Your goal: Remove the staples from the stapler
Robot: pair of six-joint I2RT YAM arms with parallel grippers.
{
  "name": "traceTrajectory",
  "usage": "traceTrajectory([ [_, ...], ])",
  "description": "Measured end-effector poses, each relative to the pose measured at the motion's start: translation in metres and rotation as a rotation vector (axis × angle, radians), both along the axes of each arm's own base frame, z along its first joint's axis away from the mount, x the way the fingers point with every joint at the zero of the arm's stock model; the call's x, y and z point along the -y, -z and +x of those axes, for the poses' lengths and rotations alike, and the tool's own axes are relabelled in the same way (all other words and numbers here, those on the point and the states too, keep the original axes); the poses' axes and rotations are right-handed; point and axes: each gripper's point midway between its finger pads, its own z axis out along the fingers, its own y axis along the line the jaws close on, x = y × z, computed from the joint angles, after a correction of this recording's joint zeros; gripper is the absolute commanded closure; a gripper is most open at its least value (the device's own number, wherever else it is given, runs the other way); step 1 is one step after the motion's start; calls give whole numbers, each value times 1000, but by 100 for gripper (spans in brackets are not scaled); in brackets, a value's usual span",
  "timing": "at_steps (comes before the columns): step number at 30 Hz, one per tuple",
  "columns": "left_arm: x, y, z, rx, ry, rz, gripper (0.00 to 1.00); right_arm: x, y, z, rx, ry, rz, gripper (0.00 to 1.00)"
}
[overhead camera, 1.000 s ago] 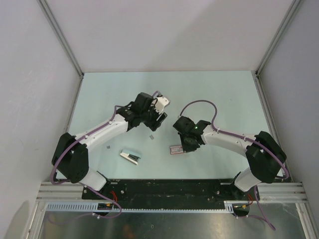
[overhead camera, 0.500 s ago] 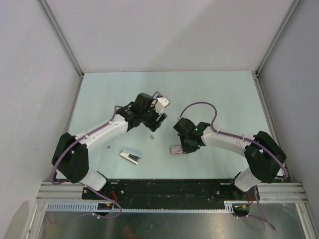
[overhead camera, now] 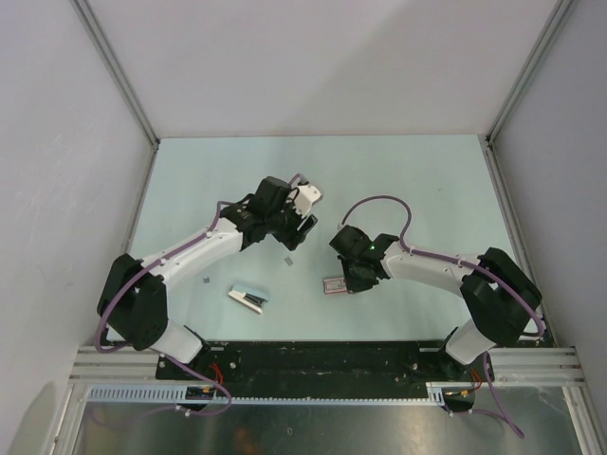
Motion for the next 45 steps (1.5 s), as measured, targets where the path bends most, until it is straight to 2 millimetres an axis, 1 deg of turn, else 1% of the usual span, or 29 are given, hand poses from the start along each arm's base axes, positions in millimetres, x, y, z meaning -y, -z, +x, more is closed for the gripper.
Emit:
traceTrajectory([
  [7,0,-2,0,4,0,-3,29,2,1,2,1,7,0,100],
  [20,-1,0,-1,0,0,-1,29,3,0,14,26,21,19,100],
  [27,-1,0,-1,1,0,-1,29,0,-1,18,35,20,40,100],
  [34,-1,-1,-2,0,2,-3,29,-4,-5,17,31,10,62,100],
  [40,0,-1,-2,-1,3,-4,29,-2,-23,14,64,8,98,100],
  [42,0,-1,-2,-2,5,-5,29,-1,-21,11,60,7,98,100],
  [45,0,-1,-2,-1,5,-6,29,5,-12,3,37,5,79,100],
])
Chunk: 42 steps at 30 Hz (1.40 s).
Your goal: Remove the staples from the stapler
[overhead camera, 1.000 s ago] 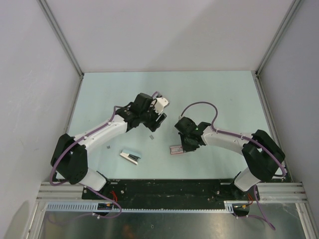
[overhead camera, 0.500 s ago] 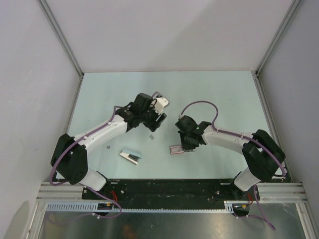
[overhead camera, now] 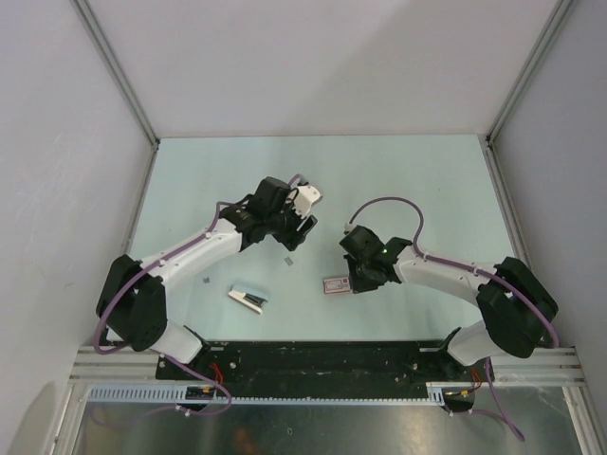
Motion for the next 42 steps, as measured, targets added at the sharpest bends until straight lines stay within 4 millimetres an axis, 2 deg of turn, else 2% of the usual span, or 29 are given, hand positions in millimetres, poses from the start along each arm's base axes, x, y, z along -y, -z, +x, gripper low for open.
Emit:
traceTrajectory([
  [8,0,0,0,1,0,0,29,6,11,-13,-32,-16,-23,100],
  [23,0,0,-1,-1,0,1,29,10,15,1,-21,26,-13,100],
  [42,-1,-5,-1,8,0,-5,29,5,19,8,-15,33,7,100],
])
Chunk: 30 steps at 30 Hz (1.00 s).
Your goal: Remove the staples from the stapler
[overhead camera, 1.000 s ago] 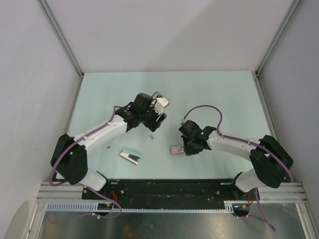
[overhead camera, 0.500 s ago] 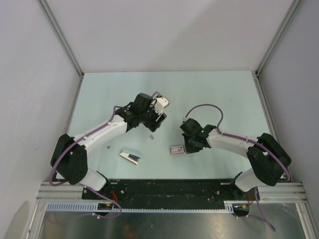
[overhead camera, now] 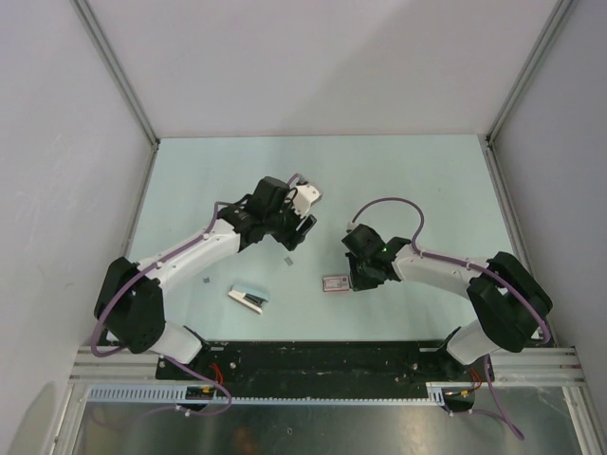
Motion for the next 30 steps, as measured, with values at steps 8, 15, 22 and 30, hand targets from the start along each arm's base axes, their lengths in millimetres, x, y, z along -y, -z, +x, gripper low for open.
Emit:
traceTrajectory([
  [8,0,0,0,0,1,-1,29,-1,0,-1,-6,-1,6,100],
  [15,0,0,0,-1,1,-2,29,-2,0,-2,-14,-5,15,100],
  [22,0,0,-1,-1,2,-2,29,-6,-4,-4,-29,-11,48,100],
  [30,0,3,0,15,45,25,27,-6,-56,20,58,63,242,65],
])
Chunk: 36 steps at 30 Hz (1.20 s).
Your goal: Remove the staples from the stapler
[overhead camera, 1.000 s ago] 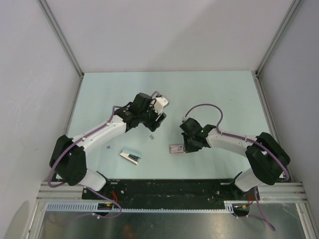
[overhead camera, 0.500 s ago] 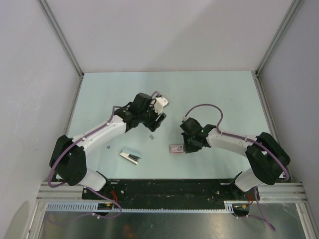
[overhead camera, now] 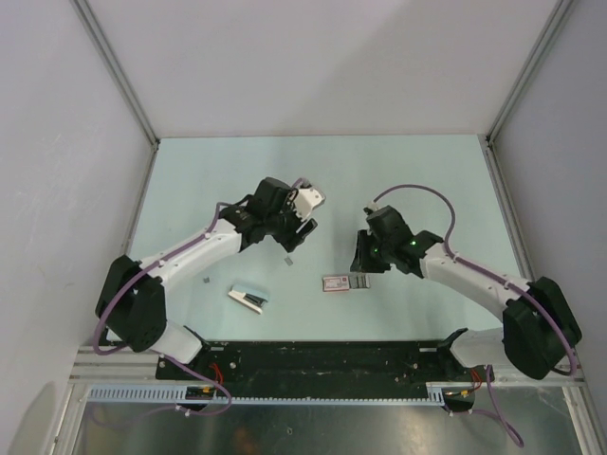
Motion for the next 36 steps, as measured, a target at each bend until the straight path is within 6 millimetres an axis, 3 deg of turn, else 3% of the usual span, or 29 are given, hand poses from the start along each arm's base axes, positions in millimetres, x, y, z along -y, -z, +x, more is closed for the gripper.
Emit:
traceTrajectory([
  [3,0,11,-1,14,83,47,25,3,-16,12,52,25,45,54],
  [7,-6,43,-9,14,248,157,21,8,-19,21,72,49,52,47],
  [14,-12,75,-8,56,480,302,19,23,-22,35,99,99,42,47],
  [21,-16,98,-7,73,630,392,19,26,-27,40,122,107,50,48],
  [25,-21,107,-12,87,704,431,18,25,-32,41,139,107,60,48],
  [36,-18,105,-7,201,885,498,16,25,-33,42,149,109,69,48],
])
